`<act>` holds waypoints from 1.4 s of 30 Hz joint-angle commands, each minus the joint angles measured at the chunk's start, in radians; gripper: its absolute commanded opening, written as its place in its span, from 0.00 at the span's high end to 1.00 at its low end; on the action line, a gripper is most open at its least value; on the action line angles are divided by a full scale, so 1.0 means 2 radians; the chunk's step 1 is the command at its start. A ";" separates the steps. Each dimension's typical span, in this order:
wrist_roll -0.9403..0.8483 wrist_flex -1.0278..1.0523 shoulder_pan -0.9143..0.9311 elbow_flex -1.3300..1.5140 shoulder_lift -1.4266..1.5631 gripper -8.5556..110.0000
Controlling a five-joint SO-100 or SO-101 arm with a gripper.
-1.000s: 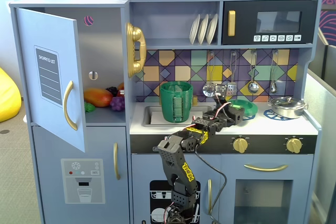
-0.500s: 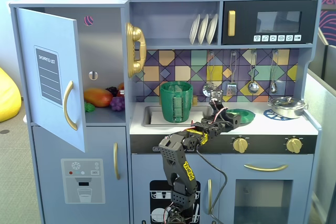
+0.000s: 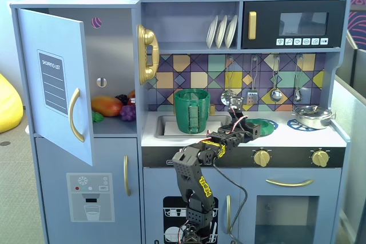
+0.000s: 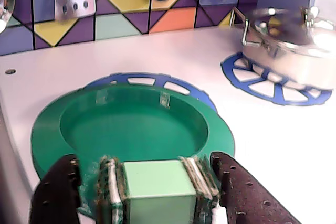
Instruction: Take off the lid from the green recipient and place it on the counter
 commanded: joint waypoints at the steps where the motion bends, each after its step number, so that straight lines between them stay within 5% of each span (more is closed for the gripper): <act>1: 0.013 0.097 -0.008 -0.065 0.103 0.70; 13: -0.079 0.559 -0.064 0.038 0.397 0.72; 20: -0.061 0.635 -0.157 0.203 0.506 0.77; 32: 0.028 0.562 -0.265 0.439 0.598 0.81; 42: 0.089 0.736 -0.313 0.453 0.598 0.89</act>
